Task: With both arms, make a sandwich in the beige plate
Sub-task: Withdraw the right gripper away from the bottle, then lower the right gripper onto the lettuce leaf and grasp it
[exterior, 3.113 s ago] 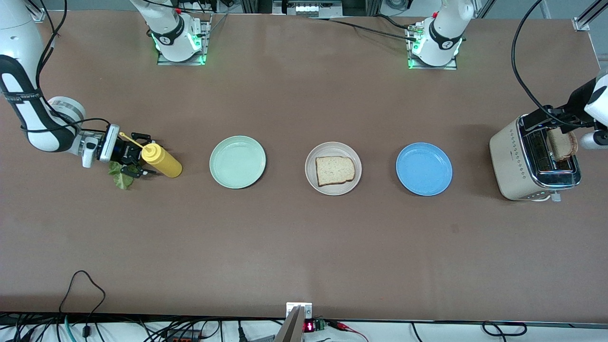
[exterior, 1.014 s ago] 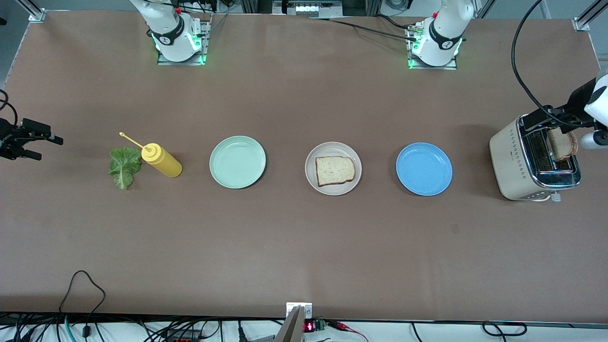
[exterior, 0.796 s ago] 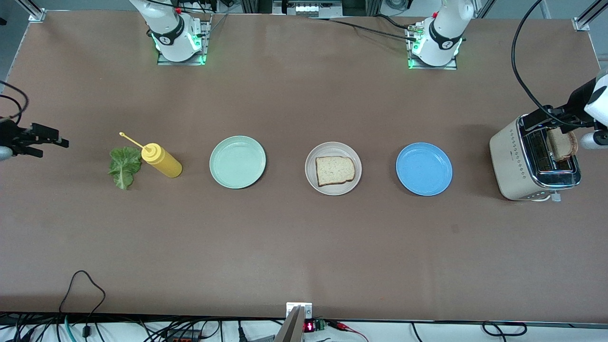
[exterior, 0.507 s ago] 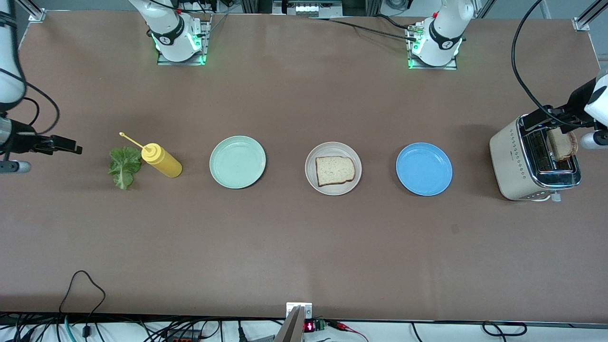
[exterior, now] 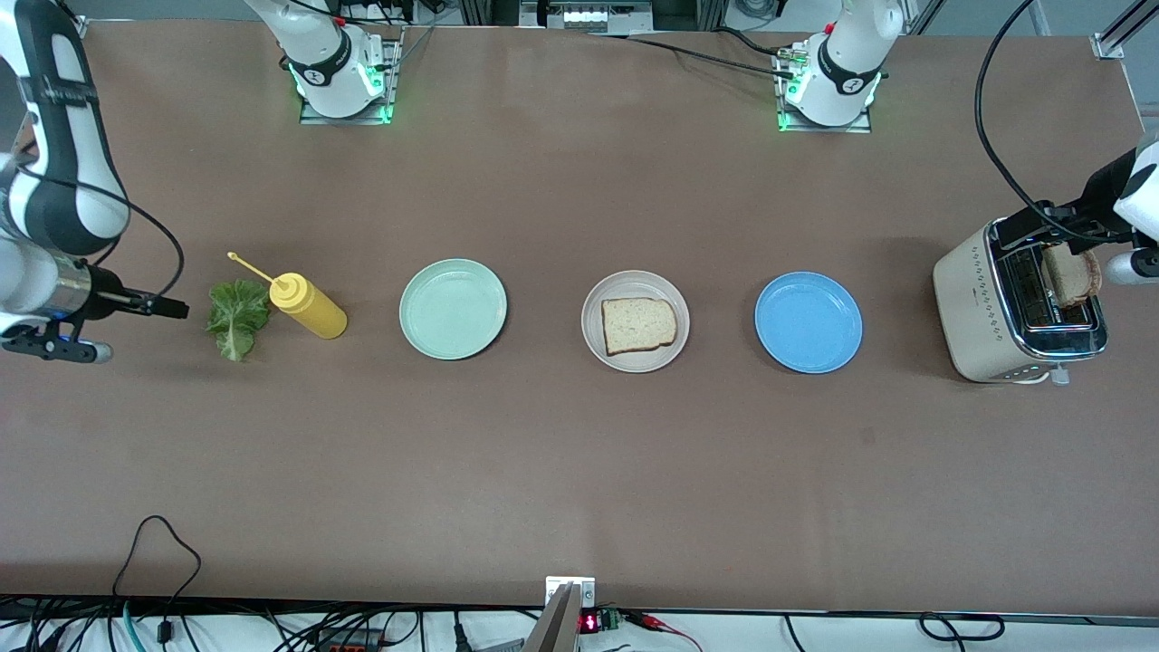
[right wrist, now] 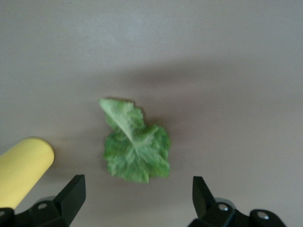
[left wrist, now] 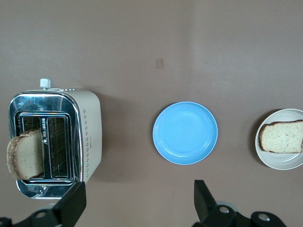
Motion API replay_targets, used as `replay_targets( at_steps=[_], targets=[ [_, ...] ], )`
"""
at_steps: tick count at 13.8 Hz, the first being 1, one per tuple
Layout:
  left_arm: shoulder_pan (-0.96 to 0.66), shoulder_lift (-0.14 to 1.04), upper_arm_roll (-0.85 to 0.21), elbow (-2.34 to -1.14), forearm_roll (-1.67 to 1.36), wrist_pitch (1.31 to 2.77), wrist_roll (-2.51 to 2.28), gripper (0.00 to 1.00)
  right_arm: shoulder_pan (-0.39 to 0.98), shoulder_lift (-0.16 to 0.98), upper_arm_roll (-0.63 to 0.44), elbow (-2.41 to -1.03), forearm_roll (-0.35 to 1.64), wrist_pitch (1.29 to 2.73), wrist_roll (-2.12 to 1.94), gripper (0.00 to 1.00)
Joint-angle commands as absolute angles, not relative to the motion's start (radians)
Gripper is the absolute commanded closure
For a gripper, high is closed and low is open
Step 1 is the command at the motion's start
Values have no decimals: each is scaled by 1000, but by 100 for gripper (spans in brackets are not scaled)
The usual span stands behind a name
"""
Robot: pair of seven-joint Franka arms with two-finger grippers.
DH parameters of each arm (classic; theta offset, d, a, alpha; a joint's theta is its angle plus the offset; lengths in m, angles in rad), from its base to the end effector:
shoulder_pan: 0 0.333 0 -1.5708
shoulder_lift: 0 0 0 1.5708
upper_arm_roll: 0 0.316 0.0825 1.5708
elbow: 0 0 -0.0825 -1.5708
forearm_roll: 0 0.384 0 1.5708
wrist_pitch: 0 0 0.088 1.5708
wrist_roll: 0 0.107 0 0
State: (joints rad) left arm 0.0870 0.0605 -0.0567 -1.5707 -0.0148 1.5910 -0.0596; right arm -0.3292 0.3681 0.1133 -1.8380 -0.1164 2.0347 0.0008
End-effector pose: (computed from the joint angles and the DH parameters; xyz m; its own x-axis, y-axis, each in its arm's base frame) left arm 0.5731 0.0168 0.5922 0.9951 0.0900 -0.0411 0.0907 -0.9958 0.0158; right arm 0.6008 -0.1426 0.3176 0.9724 -0.1614 -0.1686 -0.1545 -0.9866 0.0533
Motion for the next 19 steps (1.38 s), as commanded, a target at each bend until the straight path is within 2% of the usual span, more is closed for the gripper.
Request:
replay_targets(
  at_steps=[1, 7, 18, 19],
  targets=[
    [84, 49, -57, -1575, 3, 1582, -44, 0, -315, 428, 109, -1839, -138, 2115, 25, 0],
    [86, 49, -57, -1575, 3, 1582, -46, 0, -261, 480, 110, -1845, -162, 2166, 41, 0],
    [91, 49, -55, -1577, 3, 1582, -46, 0, -262, 561, 109, -1852, -207, 2229, 41, 0],
    [91, 49, -57, -1575, 2, 1582, -46, 0, -264, 561, 109, -1853, -207, 2233, 40, 3]
  ],
)
